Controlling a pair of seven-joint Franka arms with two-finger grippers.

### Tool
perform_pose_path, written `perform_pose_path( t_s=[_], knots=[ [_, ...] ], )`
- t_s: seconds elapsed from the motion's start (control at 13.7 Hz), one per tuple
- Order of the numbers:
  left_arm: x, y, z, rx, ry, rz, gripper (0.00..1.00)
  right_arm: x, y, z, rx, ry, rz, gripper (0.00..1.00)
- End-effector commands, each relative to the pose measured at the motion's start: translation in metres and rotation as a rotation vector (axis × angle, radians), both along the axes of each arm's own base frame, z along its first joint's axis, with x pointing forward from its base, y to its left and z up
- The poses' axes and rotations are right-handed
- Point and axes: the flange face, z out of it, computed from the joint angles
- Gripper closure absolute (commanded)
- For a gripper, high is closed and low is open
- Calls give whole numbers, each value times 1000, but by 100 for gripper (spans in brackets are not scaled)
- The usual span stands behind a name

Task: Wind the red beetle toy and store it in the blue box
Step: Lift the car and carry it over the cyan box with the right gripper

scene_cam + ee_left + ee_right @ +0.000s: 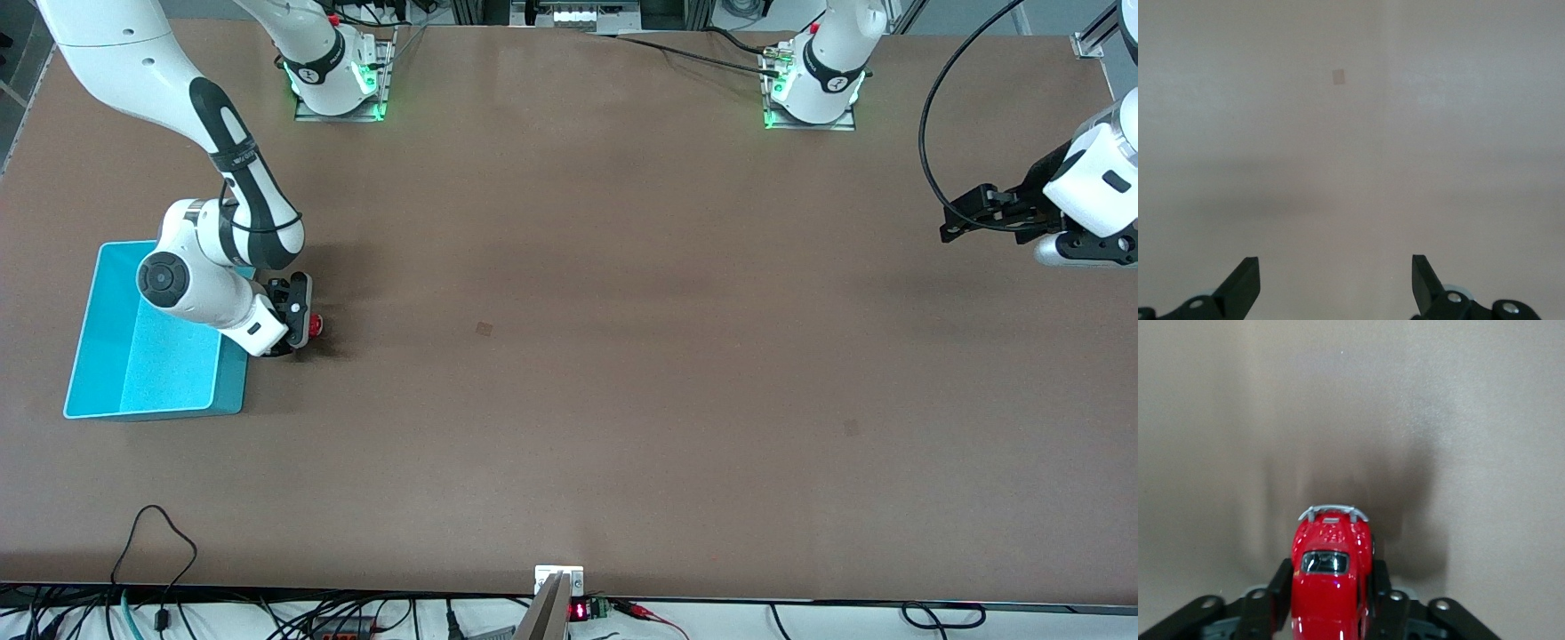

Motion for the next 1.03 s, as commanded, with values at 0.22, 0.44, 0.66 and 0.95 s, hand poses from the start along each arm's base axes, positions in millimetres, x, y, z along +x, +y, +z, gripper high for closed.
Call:
perform_pose_path(
  t_s=[0.22, 0.44, 0.66, 0.95],
  knots=[
    [-1, 1, 3, 19, -5, -5, 0, 15, 25, 71, 23, -69, 29, 81],
    [-2, 1, 3, 19, -3, -6, 0, 46, 34, 140, 89, -150, -85, 81],
    [-2, 2, 3, 19, -3, -5, 0, 75, 18, 193, 152, -258, -276, 81],
    [-1, 2, 3, 19, -5, -5, 0, 78, -52, 203, 148, -271, -765, 86]
  ],
)
